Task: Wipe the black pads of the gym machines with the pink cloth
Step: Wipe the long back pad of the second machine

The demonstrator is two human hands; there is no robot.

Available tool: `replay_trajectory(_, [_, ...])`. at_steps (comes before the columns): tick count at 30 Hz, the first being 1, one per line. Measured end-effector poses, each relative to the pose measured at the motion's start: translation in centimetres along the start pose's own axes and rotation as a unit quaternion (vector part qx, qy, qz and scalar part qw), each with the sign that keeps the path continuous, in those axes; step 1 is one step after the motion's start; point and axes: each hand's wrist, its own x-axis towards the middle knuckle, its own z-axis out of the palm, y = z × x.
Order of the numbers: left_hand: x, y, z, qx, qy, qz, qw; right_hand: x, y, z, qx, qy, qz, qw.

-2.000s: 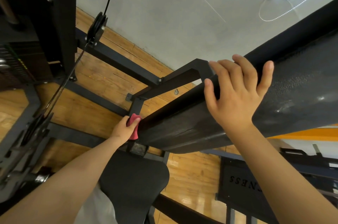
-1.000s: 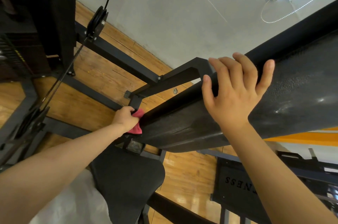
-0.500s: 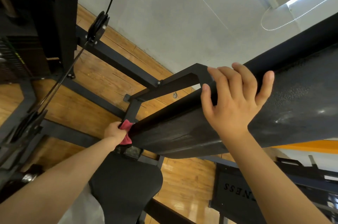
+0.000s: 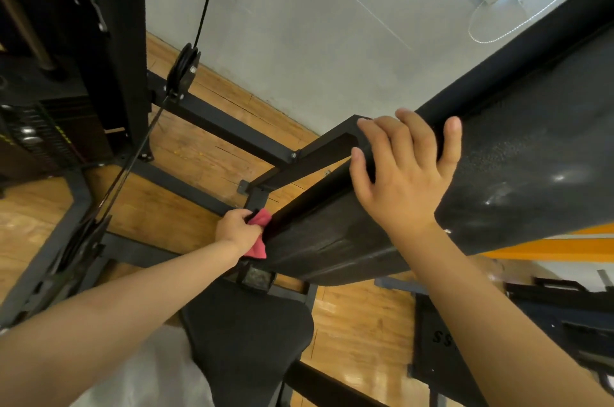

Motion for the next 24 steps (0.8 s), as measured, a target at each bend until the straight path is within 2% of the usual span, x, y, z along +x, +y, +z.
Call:
replay_trajectory(9, [-5.5, 6.8, -2.4, -0.077, -0.090, 0.078, 0.990, 0.3, -0.1, -1.5, 0.036, -0.071, 0.008, 0.997])
replay_trajectory(15, [-12.0, 13.5, -5.6, -0.132, -0.193, 0.144, 0.962, 0.7, 0.2, -4.5, 0.154, -0.160, 0.019, 0.975])
replay_trajectory(18, [-14.5, 17.0, -6.9, -0.130, -0.198, 0.197, 0.951, 1.9, 0.3, -7.2, 0.285, -0.173, 0.088, 0.939])
replay_trajectory(21, [-17.3, 20.4, -7.3, -0.151, -0.215, 0.241, 0.934, 2.9, 1.0, -10.7, 0.433, -0.141, 0.213, 0.865])
replay_trajectory(24, [-19.9, 23.1, -6.7, -0.165, -0.232, 0.273, 0.919, 3.3, 2.2, -13.8, 0.496, -0.116, 0.332, 0.794])
